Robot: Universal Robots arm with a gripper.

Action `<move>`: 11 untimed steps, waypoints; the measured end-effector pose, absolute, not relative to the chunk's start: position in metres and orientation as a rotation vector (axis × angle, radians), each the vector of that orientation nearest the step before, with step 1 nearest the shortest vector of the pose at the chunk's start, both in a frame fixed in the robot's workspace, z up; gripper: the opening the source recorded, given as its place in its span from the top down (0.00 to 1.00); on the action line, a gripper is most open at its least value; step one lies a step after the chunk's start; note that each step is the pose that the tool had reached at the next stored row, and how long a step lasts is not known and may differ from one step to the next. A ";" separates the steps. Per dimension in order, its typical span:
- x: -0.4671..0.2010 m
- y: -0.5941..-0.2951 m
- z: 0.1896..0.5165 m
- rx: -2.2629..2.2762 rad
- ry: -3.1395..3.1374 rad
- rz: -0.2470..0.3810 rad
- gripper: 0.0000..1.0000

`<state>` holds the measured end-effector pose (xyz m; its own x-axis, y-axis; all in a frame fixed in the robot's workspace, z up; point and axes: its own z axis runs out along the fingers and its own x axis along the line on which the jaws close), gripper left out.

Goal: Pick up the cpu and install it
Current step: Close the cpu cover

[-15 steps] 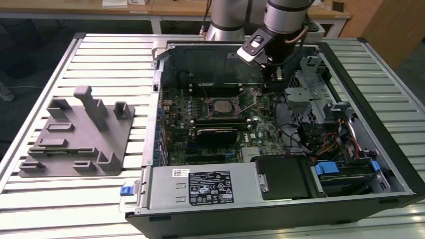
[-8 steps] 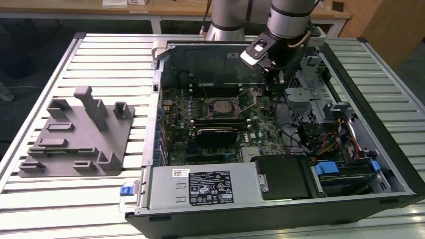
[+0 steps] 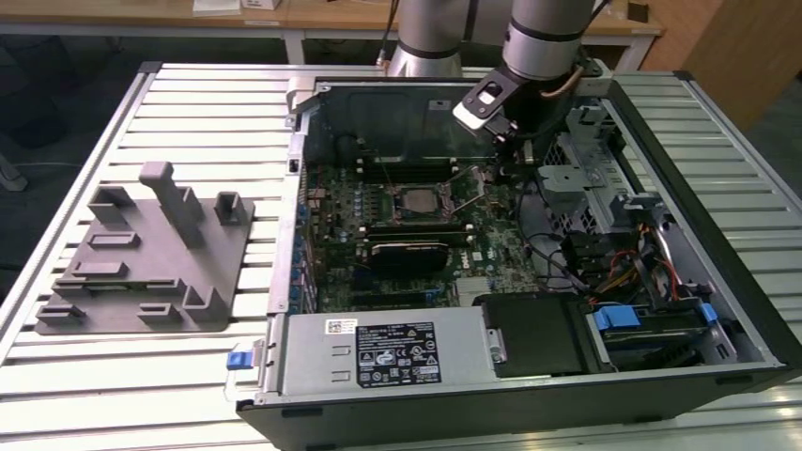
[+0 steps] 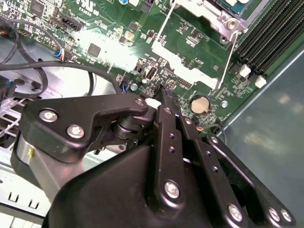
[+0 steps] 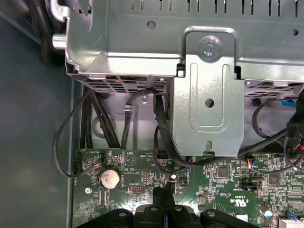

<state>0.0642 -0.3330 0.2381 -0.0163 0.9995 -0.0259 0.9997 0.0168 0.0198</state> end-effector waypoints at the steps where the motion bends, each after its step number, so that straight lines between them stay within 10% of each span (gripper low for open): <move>1: 0.064 -0.333 0.238 2.180 2.217 -0.006 0.89; 11: 0.041 -0.333 0.237 2.181 2.217 -0.006 0.89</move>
